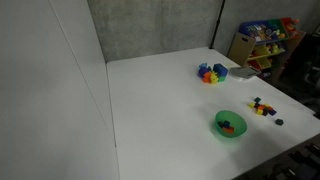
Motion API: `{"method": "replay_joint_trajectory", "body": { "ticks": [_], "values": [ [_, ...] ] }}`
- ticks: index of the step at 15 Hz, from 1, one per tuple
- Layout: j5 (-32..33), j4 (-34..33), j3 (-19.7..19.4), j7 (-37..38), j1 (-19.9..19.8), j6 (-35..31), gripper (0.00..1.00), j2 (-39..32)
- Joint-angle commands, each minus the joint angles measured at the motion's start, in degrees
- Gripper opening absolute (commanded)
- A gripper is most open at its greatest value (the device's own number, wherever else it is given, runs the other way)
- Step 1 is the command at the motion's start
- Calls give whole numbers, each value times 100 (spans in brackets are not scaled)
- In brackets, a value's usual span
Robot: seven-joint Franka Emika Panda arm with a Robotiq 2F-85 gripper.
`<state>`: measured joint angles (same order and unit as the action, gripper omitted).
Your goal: Put one small blue block inside the green bowl
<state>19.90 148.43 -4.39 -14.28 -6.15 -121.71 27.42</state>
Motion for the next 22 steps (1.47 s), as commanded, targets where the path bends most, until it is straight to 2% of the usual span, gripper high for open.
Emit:
{"method": "replay_joint_trajectory", "body": {
  "ticks": [1, 4, 10, 17, 22],
  "values": [
    [18, -9, -40, 16, 47, 19, 100, 2],
    [-16, -33, -68, 13, 45, -13, 100, -84],
    [-216, -177, -483, -214, -39, -390, 100, -981],
    [-884, -352, -975, -849, -200, -1748, 100, -2421],
    [-1360, -730, -965, -1306, -517, -2555, 100, -3608]
  ]
}}
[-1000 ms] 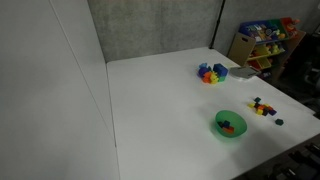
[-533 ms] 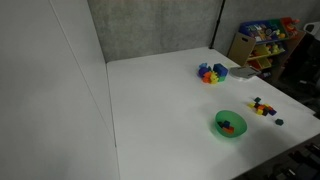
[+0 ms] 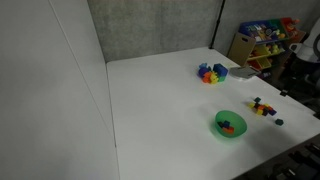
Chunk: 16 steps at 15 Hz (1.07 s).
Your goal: Put one small blue block inside the green bowl
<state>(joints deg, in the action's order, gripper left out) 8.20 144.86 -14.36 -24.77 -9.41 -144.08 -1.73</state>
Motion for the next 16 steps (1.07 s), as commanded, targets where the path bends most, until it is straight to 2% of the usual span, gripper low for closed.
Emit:
{"method": "replay_joint_trajectory", "body": {
  "ticks": [1, 8, 16],
  "values": [
    [-184, -451, 53, -248, -274, -463, 100, -931],
    [45, -947, 159, -23, -755, -1400, 100, -2572],
    [308, -1492, 101, 16, -1027, -1431, 100, -3737]
  ]
}}
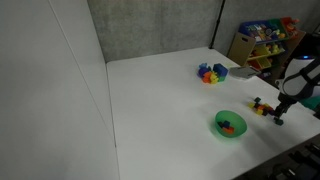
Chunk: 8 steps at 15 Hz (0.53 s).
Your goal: Put one small blue block inside the green bowl
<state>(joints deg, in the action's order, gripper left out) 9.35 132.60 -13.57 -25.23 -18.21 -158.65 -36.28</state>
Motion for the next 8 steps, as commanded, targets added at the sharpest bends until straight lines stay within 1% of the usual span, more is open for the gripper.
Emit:
{"method": "replay_joint_trajectory", "body": {
  "ticks": [1, 6, 7, 8],
  "values": [
    [222, -308, 15, 61, -170, -18, 100, -367],
    [328, -487, 6, 67, -203, 72, 100, -662],
    [342, -503, -3, 79, -191, 53, 75, -700],
    [350, -521, -5, 79, -186, 63, 74, -725]
  ]
}}
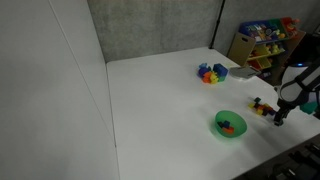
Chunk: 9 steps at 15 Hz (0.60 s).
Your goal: Put one small blue block inside the green bowl
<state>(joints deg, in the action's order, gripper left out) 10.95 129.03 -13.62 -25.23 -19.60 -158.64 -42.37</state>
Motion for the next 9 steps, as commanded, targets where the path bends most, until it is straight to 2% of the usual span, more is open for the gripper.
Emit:
{"method": "replay_joint_trajectory", "body": {
  "ticks": [1, 8, 9],
  "values": [
    [205, -175, -16, 95, -25, 81, 66, -125],
    [250, -164, -28, 139, 71, 254, 9, 46],
    [258, -103, -17, 145, 119, 318, 6, 166]
  ]
}}
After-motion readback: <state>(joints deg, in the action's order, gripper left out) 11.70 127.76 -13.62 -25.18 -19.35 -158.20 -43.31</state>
